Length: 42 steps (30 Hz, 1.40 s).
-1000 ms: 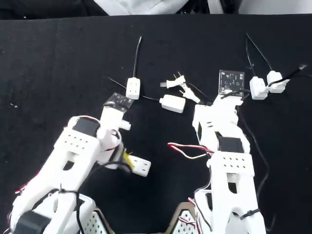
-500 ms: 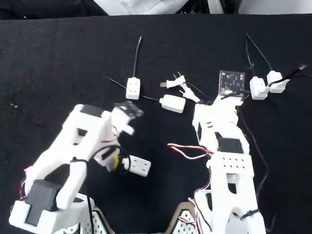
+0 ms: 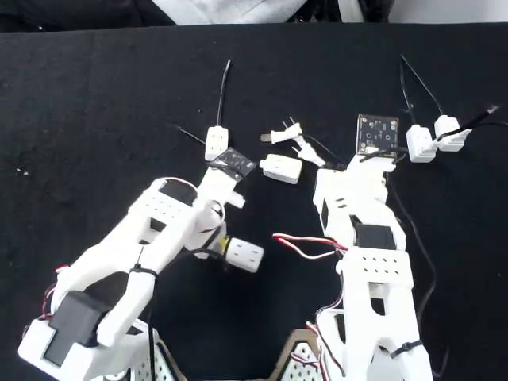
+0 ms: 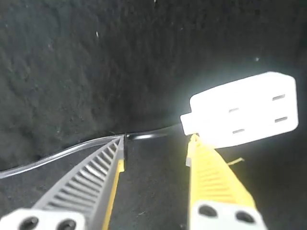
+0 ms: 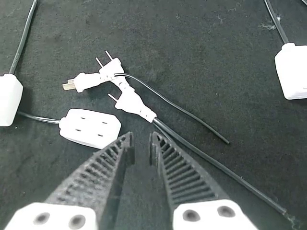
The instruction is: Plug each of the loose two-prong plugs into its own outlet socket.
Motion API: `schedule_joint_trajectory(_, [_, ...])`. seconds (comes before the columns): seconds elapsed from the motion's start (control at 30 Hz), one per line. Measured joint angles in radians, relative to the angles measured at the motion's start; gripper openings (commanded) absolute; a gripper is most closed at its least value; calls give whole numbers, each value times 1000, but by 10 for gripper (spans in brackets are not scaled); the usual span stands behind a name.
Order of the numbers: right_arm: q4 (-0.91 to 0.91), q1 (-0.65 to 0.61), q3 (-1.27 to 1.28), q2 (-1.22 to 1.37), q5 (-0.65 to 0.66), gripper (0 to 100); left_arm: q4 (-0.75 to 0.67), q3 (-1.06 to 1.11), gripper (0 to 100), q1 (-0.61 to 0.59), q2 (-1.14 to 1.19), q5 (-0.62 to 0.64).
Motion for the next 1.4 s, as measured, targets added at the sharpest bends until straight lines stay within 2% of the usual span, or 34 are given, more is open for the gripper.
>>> schedule_joint_trajectory(0.13, [0, 0, 0, 0, 0, 53, 12, 0, 220, 2, 2, 17])
schedule_joint_trajectory(0.2, [0, 0, 0, 0, 0, 53, 80, -5, 217, 2, 2, 17])
schedule_joint_trajectory(0.37, [0, 0, 0, 0, 0, 53, 339, -146, 218, -11, 3, -92])
schedule_joint_trajectory(0.47, [0, 0, 0, 0, 0, 53, 362, -255, 220, -72, 11, -77])
schedule_joint_trajectory(0.6, [0, 0, 0, 0, 0, 53, 261, -282, 221, -126, 64, 92])
schedule_joint_trajectory(0.83, [0, 0, 0, 0, 0, 53, 189, -281, 221, -49, 178, 436])
schedule_joint_trajectory(1.0, [0, 0, 0, 0, 0, 53, 126, -267, 216, -41, 192, 683])
schedule_joint_trajectory(1.2, [0, 0, 0, 0, 0, 53, 106, -193, 124, -35, 192, 736])
schedule_joint_trajectory(1.4, [0, 0, 0, 0, 0, 53, 97, -160, 174, -35, 192, 738])
